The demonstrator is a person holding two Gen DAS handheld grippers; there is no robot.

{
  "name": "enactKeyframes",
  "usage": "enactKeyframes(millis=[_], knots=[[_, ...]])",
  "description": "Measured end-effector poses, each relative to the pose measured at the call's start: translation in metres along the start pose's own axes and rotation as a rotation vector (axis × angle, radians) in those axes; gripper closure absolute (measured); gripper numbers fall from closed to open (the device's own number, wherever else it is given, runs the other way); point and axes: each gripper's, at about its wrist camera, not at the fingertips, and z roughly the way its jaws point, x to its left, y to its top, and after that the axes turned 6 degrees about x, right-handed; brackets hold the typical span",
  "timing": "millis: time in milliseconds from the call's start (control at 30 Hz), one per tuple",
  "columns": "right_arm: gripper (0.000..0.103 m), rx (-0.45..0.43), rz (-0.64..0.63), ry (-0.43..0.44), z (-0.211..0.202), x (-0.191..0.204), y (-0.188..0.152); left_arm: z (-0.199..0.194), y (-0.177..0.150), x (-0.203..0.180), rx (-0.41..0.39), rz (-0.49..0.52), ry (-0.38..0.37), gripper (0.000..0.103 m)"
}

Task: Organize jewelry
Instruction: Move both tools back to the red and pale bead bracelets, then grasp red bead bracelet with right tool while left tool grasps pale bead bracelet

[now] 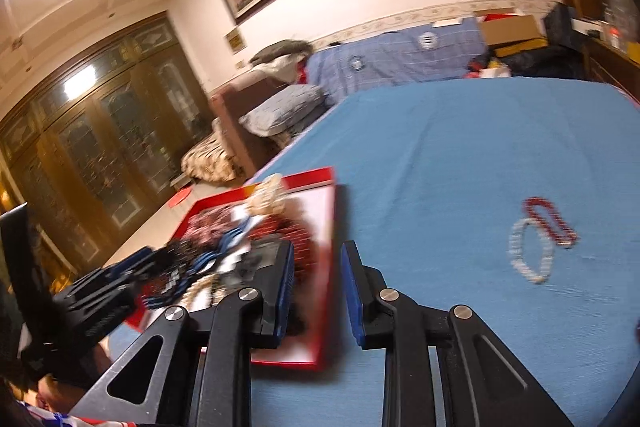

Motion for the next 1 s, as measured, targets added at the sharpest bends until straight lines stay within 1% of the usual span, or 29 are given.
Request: enactKeyframes(millis=[133,200,233,300,367,400,467,567,633,667,733,800,833,867,900,967,1000], knots=[[0.077,-0.019,0.091,-0.098,-0.020,-0.055,0.010,-0.003,0.013,-0.035,0.014,0.064,-0.079,0.070],[0.077,-0.018,0.142,-0.136,-0.028,-0.082,0.015,-0.001,0.020,-0.058,0.037,0.094,-0.140,0.070],[0.077,-0.013,0.168,-0.152,-0.031,-0.095,0.016,0.002,0.024,-0.073,0.063,0.113,-0.184,0.070],[0.077,-0.022,0.241,-0.186,-0.040,-0.125,0.016,0.010,0.030,-0.095,0.104,0.131,-0.240,0.070],[0.077,-0.035,0.305,-0.189,-0.050,-0.145,0.015,0.025,0.037,-0.124,0.169,0.145,-0.318,0.070],[0.077,-0.041,0.331,-0.180,-0.054,-0.150,0.014,0.031,0.039,-0.135,0.183,0.153,-0.332,0.070],[0.077,-0.055,0.377,-0.154,-0.063,-0.160,0.012,0.054,0.043,-0.164,0.229,0.179,-0.337,0.070],[0.077,-0.068,0.391,-0.156,-0.068,-0.165,0.011,0.092,0.047,-0.196,0.303,0.197,-0.352,0.070],[0.077,-0.070,0.403,-0.142,-0.069,-0.166,0.011,0.122,0.049,-0.217,0.372,0.215,-0.368,0.070],[0.077,-0.074,0.411,-0.133,-0.071,-0.167,0.010,0.135,0.049,-0.225,0.398,0.220,-0.361,0.070],[0.077,-0.082,0.411,-0.124,-0.073,-0.167,0.012,0.156,0.046,-0.239,0.440,0.217,-0.357,0.072],[0.077,-0.096,0.411,-0.124,-0.078,-0.168,0.011,0.170,0.045,-0.251,0.455,0.233,-0.353,0.072],[0.077,-0.098,0.412,-0.121,-0.075,-0.168,0.013,0.177,0.043,-0.255,0.459,0.243,-0.330,0.074],[0.077,-0.101,0.415,-0.118,-0.077,-0.169,0.013,0.184,0.041,-0.260,0.469,0.244,-0.316,0.081],[0.077,-0.103,0.418,-0.117,-0.077,-0.169,0.013,0.187,0.040,-0.262,0.457,0.246,-0.305,0.083],[0.077,-0.099,0.422,-0.109,-0.076,-0.172,0.011,0.190,0.039,-0.270,0.426,0.274,-0.267,0.096],[0.077,-0.096,0.424,-0.103,-0.075,-0.171,0.012,0.190,0.038,-0.271,0.420,0.280,-0.259,0.098]])
